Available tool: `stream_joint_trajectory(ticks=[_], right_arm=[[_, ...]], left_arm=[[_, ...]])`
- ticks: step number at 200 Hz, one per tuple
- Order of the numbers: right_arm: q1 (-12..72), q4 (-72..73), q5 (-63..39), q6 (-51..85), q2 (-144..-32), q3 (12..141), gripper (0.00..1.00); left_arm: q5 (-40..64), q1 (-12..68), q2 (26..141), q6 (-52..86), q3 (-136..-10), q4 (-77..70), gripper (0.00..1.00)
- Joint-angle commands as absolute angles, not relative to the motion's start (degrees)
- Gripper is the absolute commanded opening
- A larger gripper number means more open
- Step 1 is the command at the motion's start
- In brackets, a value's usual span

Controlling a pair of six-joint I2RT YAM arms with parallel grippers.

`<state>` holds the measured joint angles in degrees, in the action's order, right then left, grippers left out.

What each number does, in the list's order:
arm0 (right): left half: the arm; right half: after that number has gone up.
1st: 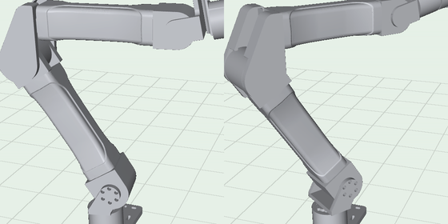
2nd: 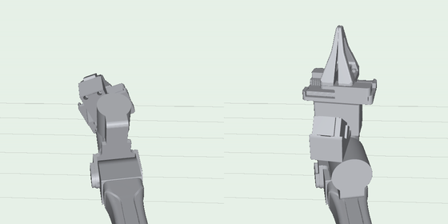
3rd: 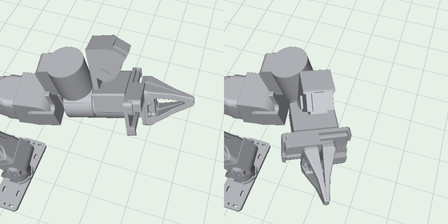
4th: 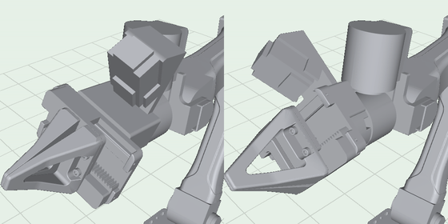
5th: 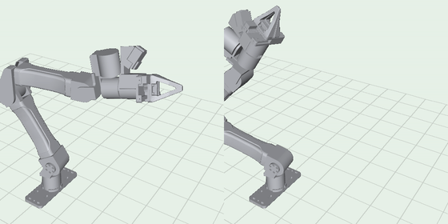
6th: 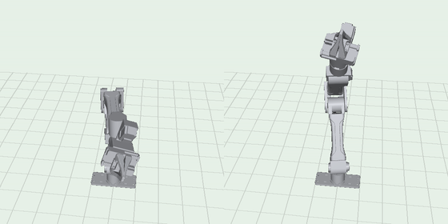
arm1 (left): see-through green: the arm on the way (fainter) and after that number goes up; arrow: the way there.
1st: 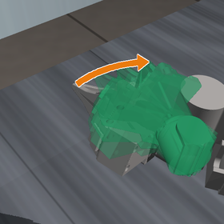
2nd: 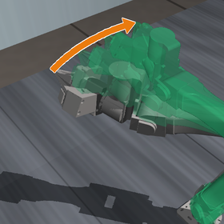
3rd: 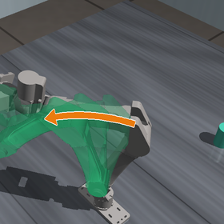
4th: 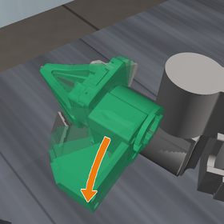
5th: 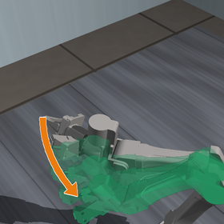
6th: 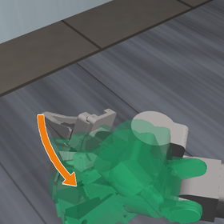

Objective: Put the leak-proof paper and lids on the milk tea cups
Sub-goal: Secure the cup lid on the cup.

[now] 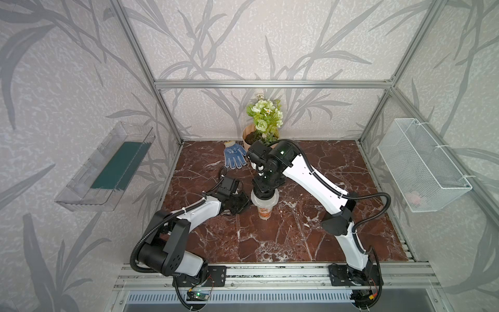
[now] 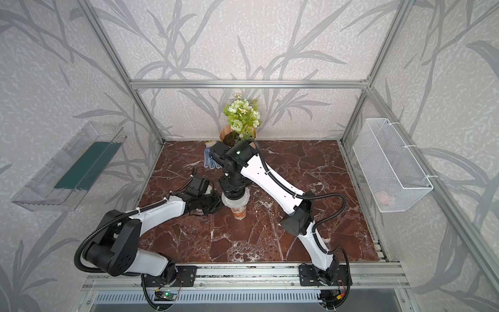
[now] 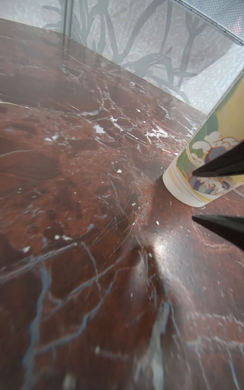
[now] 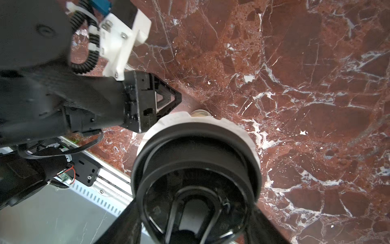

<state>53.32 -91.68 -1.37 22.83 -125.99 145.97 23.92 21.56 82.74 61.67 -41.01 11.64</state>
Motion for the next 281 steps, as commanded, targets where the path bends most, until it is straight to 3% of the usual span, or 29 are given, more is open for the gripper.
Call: stream_joint_trajectory(ticks=[1, 281], right_arm=[[53.77, -103.04, -0.36, 21.93, -125.30, 145.14, 0.62], [54.75, -101.52, -2.12, 19.83, -126.41, 139.29, 0.64]], left_arm=[[20.01, 20.92, 80.41, 62.13, -41.20, 14.74, 0.33], [18.19, 20.35, 78.61, 63.26, -39.73, 14.94, 0.33]])
